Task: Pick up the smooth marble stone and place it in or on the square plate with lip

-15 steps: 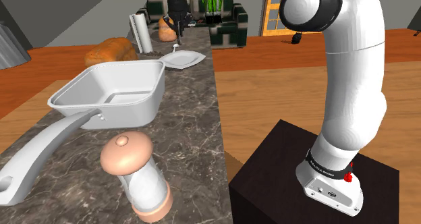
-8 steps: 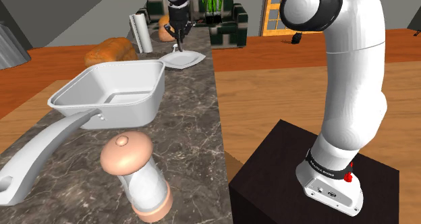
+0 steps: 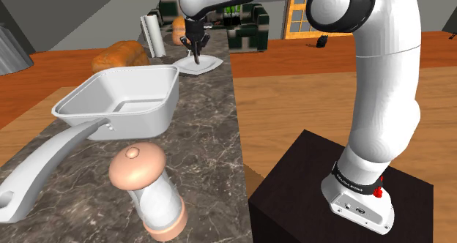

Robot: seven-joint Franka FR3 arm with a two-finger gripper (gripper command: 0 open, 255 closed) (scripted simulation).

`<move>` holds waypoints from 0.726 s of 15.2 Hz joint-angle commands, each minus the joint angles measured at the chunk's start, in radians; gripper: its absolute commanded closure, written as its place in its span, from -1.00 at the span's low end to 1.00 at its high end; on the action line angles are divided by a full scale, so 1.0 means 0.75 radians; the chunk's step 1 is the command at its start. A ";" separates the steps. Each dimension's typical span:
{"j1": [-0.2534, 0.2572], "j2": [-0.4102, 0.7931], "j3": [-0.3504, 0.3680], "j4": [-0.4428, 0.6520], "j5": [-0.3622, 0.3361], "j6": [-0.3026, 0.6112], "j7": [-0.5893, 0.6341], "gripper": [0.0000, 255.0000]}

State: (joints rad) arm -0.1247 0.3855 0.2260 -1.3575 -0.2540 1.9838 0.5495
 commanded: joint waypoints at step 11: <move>-0.001 -0.001 0.000 -0.011 -0.001 0.011 0.002 -1.00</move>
State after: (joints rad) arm -0.1252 0.3844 0.2259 -1.3660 -0.2544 1.9918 0.5510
